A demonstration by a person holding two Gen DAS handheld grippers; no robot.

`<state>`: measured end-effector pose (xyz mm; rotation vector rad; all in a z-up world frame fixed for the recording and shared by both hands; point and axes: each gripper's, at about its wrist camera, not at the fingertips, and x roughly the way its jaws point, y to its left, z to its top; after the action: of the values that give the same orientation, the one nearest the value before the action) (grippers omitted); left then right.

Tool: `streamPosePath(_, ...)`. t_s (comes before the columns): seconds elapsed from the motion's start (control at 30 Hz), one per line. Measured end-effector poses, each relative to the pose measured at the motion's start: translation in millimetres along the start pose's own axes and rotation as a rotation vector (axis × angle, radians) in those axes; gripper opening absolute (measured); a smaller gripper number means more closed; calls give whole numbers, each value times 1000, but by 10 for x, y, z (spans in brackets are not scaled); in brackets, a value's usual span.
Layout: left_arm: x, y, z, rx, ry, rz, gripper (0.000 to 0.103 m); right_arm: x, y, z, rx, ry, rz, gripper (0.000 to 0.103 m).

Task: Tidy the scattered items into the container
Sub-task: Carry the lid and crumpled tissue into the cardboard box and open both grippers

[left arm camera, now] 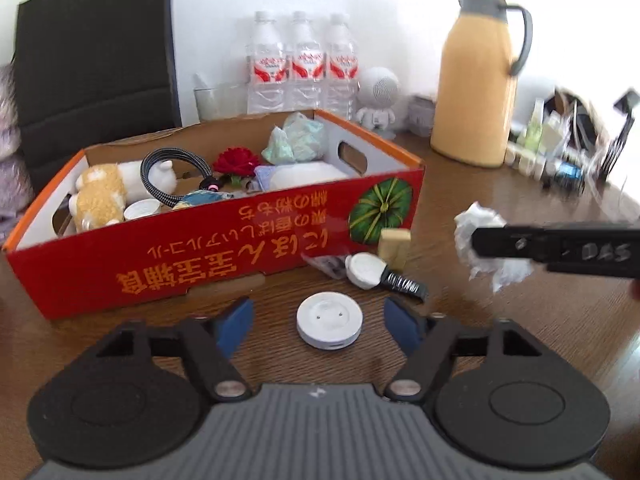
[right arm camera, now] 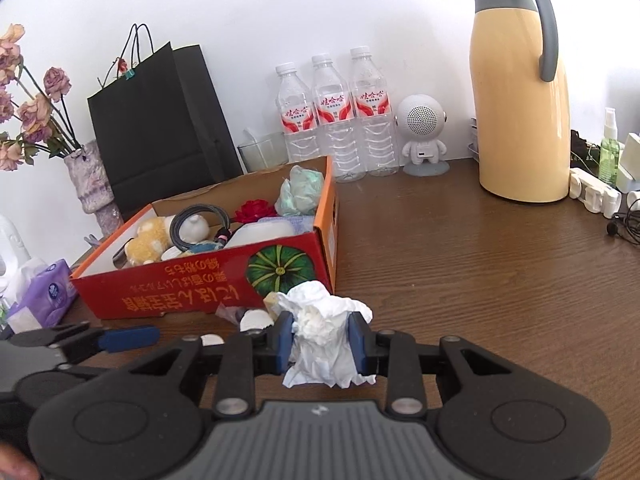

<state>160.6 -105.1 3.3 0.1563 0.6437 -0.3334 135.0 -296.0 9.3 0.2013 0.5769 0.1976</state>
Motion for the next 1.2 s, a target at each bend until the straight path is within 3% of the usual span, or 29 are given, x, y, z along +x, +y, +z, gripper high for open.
streamPosePath(0.03,34,-2,6,-8,9,-3,58,-29,15,-17,-5,0,2,29)
streamPosePath(0.1,104,6,16,-30,34,-23,57,-64,37,-43,-12,2,7,29)
streamPosePath(0.17,128,-14,23,-28,37,-10,44,-75,58,-66,-19,10,6,29)
streamPosePath(0.23,114,-15,29,-36,43,-14,40,-90,69,-84,-14,17,10,29)
streamPosePath(0.37,-125,10,-4,-69,-17,24,40,-196,150,-109,-22,5,24,29)
streamPosePath(0.5,-773,34,-114,-104,-177,124,40,-349,324,-128,-48,-27,46,29)
streamPosePath(0.67,-1490,67,-470,-181,-303,246,40,-596,649,-216,-57,-69,93,29)
streamPosePath(0.93,-1988,143,-891,-204,-338,351,40,-960,1082,-528,-123,-138,99,29)
streamPosePath(1.2,-2100,61,-898,-186,-391,322,40,-1284,1160,-719,-152,-243,95,29)
